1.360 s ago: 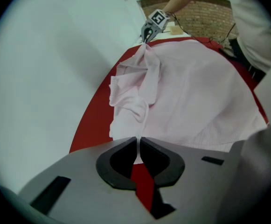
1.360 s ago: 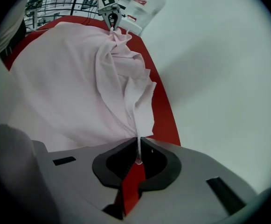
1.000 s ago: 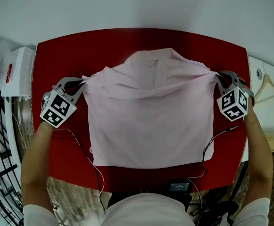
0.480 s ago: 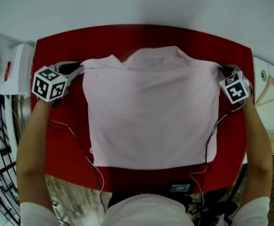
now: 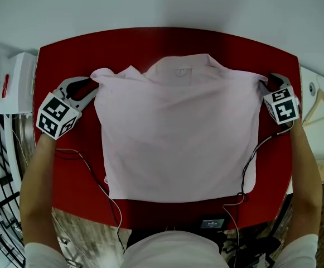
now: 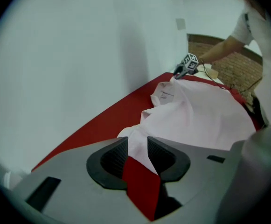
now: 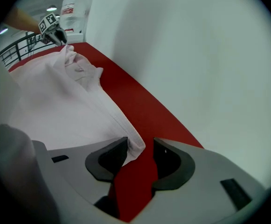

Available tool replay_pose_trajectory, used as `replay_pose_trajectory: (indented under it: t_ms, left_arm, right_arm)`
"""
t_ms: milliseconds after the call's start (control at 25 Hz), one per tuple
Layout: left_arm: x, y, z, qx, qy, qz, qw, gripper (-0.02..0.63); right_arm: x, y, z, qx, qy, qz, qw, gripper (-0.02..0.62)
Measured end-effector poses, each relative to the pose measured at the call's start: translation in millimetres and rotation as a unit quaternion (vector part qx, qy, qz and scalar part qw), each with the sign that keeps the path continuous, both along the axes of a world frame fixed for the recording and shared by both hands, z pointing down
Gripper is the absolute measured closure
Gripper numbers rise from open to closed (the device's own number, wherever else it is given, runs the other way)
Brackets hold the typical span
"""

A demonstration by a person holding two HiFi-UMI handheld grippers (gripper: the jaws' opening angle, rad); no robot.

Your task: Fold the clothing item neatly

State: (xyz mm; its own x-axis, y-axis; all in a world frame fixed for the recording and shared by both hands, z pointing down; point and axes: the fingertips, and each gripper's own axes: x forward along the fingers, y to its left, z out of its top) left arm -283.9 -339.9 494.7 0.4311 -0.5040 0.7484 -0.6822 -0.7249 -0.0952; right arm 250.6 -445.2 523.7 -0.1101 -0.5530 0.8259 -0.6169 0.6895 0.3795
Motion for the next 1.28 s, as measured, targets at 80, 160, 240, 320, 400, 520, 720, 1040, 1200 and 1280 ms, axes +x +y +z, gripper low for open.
replay_pose_trajectory:
  t_ms: [80,160,240,320,400,520,720,1040,1200,1280]
  left_arm:
    - [12,1,-5,0.021,-0.02,0.032,0.9991,0.483]
    - [26,0,-9,0.04,-0.043,0.064,0.9962,0.483]
    - [43,0,-10,0.051,-0.062,0.098,0.9919,0.483]
    - [62,1,-6,0.053,-0.079,0.133,0.9866,0.483]
    - [77,2,4,0.043,-0.098,0.162,0.981,0.483]
    - [86,3,25,0.018,-0.121,0.177,0.9767,0.482]
    - [87,-3,38,0.008,-0.128,0.143,0.9814,0.58]
    - [73,-29,12,0.051,-0.084,0.052,0.9938,0.592]
    - [73,-43,13,0.059,-0.09,0.02,0.9939,0.591]
    - [73,-48,19,0.052,-0.094,0.008,0.9942,0.591]
  right_arm:
    - [-6,2,-12,0.014,0.0,-0.02,1.0,0.442]
    - [-19,4,-27,0.034,-0.004,-0.042,0.999,0.443]
    - [-39,6,-43,0.056,-0.012,-0.069,0.996,0.443]
    - [-66,12,-50,0.065,-0.021,-0.109,0.992,0.443]
    - [-96,25,-43,0.051,-0.02,-0.166,0.985,0.443]
    - [-128,43,-13,0.012,0.015,-0.238,0.971,0.443]
    - [-132,45,15,-0.035,0.057,-0.243,0.968,0.515]
    - [-128,34,-8,-0.019,0.027,-0.217,0.976,0.549]
    - [-119,27,-2,-0.021,0.009,-0.167,0.986,0.549]
    - [-116,23,0,-0.019,0.006,-0.145,0.989,0.549]
